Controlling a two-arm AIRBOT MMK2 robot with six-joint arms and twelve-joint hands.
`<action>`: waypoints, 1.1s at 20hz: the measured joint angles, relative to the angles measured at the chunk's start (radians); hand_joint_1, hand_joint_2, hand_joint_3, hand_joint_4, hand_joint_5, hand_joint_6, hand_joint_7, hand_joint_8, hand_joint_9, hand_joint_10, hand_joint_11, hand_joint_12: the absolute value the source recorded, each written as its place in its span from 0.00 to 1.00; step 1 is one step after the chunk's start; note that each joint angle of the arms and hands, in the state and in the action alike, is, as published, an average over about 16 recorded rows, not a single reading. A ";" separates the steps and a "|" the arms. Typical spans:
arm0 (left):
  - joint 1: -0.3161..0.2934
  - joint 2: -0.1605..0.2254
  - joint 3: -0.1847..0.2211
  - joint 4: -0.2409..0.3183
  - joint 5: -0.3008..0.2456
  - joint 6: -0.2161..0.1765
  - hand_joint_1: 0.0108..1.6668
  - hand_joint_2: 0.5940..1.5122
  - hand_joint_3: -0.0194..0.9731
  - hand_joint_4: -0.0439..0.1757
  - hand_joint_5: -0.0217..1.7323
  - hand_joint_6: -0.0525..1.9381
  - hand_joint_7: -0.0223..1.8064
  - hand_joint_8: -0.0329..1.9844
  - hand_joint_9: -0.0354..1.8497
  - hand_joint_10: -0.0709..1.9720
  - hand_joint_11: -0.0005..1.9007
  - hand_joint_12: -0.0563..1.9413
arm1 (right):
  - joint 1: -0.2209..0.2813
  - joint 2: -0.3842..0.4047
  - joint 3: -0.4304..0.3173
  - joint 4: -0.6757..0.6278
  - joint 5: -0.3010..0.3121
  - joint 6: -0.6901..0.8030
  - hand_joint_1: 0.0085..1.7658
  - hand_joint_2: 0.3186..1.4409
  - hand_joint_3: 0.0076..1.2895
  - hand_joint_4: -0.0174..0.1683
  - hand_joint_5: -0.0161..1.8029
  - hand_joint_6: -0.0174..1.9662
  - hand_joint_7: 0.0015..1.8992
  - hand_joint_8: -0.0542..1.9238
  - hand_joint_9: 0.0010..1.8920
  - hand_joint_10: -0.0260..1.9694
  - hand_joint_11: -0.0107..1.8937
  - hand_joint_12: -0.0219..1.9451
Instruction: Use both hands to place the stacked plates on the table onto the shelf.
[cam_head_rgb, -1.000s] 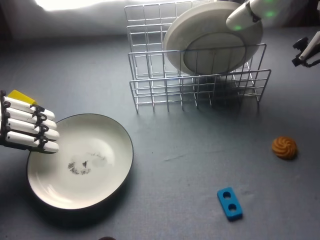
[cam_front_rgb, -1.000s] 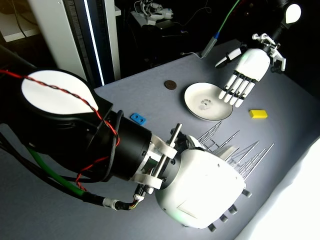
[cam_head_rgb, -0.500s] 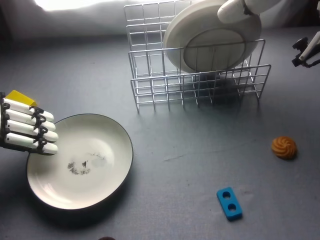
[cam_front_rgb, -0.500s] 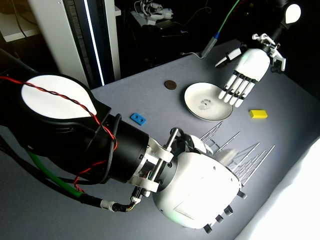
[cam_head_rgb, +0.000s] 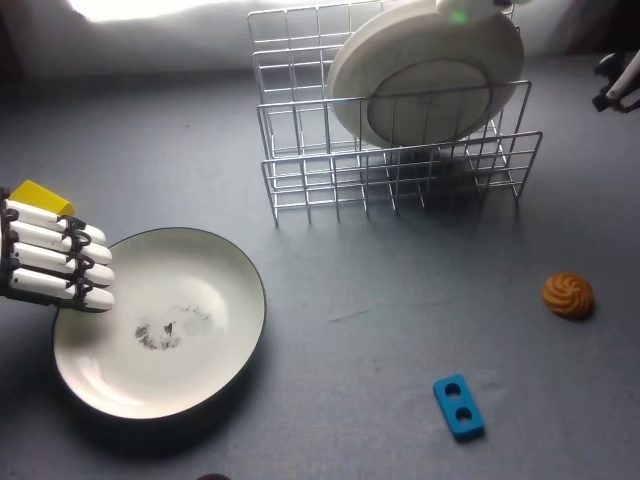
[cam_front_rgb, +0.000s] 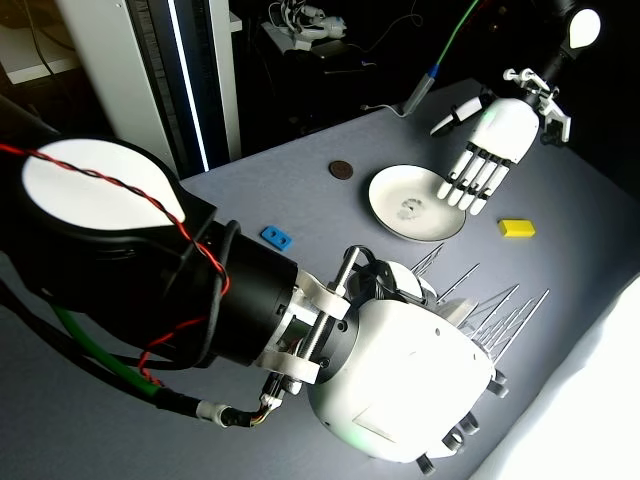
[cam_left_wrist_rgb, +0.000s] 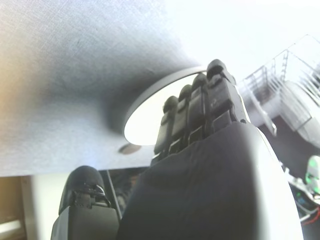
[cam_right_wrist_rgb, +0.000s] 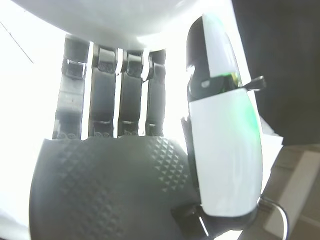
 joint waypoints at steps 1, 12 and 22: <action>0.002 0.000 0.000 -0.001 0.001 0.000 0.00 0.51 0.04 0.22 0.03 0.03 0.02 0.01 0.02 0.03 0.01 0.02 | 0.009 0.001 0.000 0.000 0.000 -0.013 0.59 0.68 0.00 0.08 0.41 0.02 0.42 0.03 0.41 0.03 0.17 0.63; 0.044 -0.006 0.000 -0.020 0.025 -0.003 0.00 0.51 0.04 0.22 0.02 0.03 0.02 0.01 0.01 0.02 0.01 0.02 | 0.147 0.008 -0.049 0.002 -0.001 -0.311 0.58 0.62 0.00 0.08 0.18 0.02 0.18 0.03 0.17 0.02 0.05 0.33; 0.134 -0.016 0.000 -0.069 0.065 -0.025 0.00 0.51 0.04 0.19 0.01 0.01 0.02 0.01 0.01 0.02 0.01 0.03 | 0.238 0.018 -0.190 0.009 -0.014 -0.692 0.61 0.51 0.00 0.08 0.02 0.02 0.01 0.03 0.01 0.02 0.01 0.01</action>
